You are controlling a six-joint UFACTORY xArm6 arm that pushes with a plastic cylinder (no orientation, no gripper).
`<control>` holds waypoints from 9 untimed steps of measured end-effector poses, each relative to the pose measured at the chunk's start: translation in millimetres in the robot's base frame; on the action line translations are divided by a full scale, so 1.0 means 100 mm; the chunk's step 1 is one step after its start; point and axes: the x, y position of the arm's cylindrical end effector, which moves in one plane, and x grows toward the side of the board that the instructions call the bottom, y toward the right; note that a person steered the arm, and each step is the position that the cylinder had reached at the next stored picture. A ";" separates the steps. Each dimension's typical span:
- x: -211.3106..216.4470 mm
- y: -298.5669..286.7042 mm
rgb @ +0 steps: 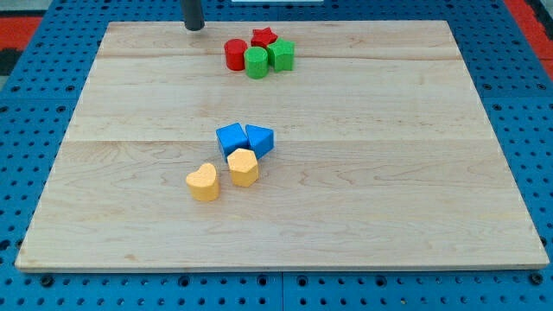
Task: Push the yellow hexagon into the yellow heart
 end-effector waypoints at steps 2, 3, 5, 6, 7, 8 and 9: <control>0.03 1.03; 0.22 1.75; 2.09 2.06; 2.74 1.79; 2.85 1.30; 3.08 0.91; 3.14 0.82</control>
